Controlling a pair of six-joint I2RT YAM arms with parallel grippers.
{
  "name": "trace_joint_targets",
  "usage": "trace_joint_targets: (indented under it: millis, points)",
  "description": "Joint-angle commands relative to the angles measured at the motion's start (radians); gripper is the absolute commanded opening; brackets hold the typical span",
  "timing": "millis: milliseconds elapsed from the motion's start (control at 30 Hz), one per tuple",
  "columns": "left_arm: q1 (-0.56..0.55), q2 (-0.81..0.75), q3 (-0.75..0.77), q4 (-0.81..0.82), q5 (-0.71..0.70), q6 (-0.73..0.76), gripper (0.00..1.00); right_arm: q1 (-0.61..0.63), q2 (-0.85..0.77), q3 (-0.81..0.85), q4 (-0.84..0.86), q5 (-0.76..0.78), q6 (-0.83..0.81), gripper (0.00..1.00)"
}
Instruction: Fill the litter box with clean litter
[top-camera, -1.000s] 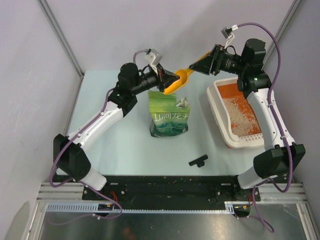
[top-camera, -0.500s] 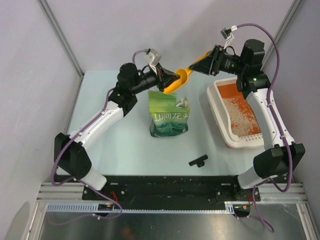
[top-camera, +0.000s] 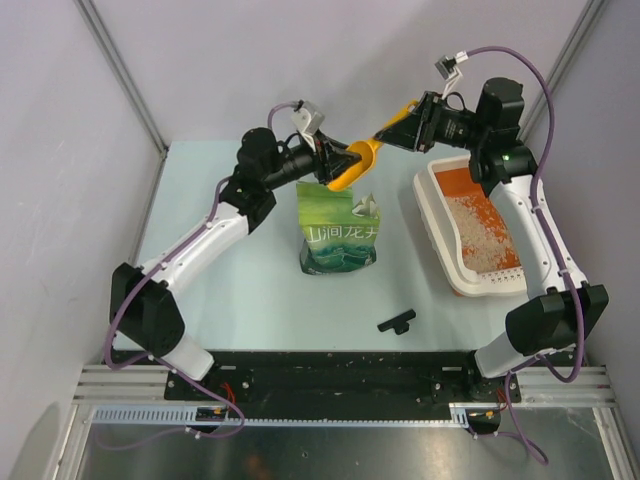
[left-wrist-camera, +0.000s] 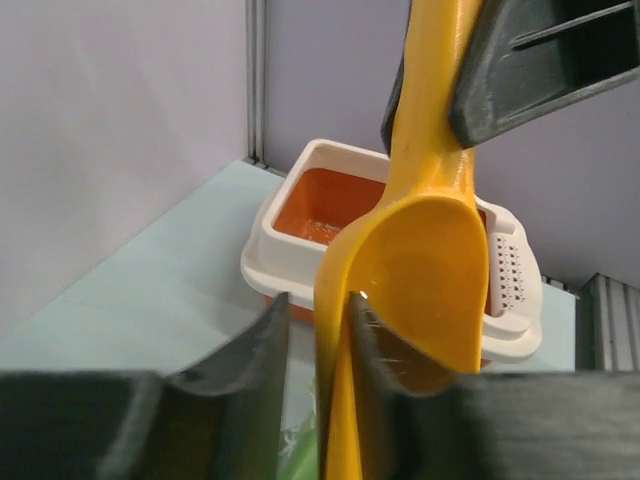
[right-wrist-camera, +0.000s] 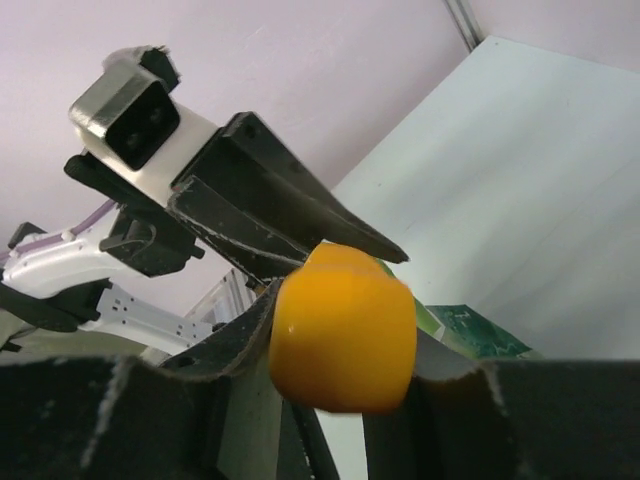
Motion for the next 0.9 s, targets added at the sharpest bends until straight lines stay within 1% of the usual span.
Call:
trace_joint_targets:
  millis: [0,100,167,267,300,333,400,467,500,633,667,700,767,867]
  points:
    - [0.010,0.012,-0.017,-0.051,0.002,0.054,0.45,-0.013,-0.022,0.064,-0.030,0.038,-0.121,0.00]
    - [0.048,-0.009,-0.014,-0.060,0.038,0.074,0.54,-0.068,-0.007,0.087,-0.073,0.038,-0.156,0.00]
    - [0.073,-0.023,-0.012,-0.074,0.060,0.094,0.56,-0.083,0.006,0.117,-0.119,0.044,-0.186,0.00]
    - [0.117,-0.051,0.002,-0.137,0.123,0.166,0.59,-0.099,0.019,0.160,-0.203,0.076,-0.240,0.00]
    - [0.131,-0.066,0.008,-0.184,0.144,0.183,0.61,-0.099,0.023,0.171,-0.214,0.085,-0.249,0.00]
    - [0.133,-0.075,0.012,-0.212,0.172,0.256,0.63,-0.100,0.020,0.174,-0.232,0.093,-0.260,0.00]
    - [0.131,-0.101,0.002,-0.229,0.192,0.289,0.67,-0.090,0.016,0.171,-0.239,0.095,-0.274,0.00]
    - [0.114,-0.101,0.014,-0.229,0.213,0.284,0.68,-0.079,0.015,0.170,-0.243,0.078,-0.282,0.00]
    - [0.088,-0.095,0.038,-0.229,0.216,0.280,0.70,-0.073,0.015,0.159,-0.231,0.066,-0.268,0.00]
    - [0.013,-0.063,0.078,-0.208,0.146,0.295,0.72,-0.047,0.009,0.145,-0.213,0.023,-0.256,0.00]
    - [-0.001,-0.048,0.088,-0.203,0.076,0.304,0.72,-0.042,0.009,0.145,-0.211,0.020,-0.254,0.00]
    - [-0.027,-0.038,0.103,-0.199,0.036,0.322,0.71,-0.042,0.006,0.143,-0.205,0.018,-0.248,0.00]
    - [-0.045,-0.011,0.117,-0.171,-0.048,0.329,0.71,-0.038,-0.003,0.133,-0.200,0.013,-0.234,0.00]
    - [-0.057,0.027,0.160,-0.143,-0.051,0.319,0.68,-0.031,-0.017,0.098,-0.185,0.004,-0.217,0.00]
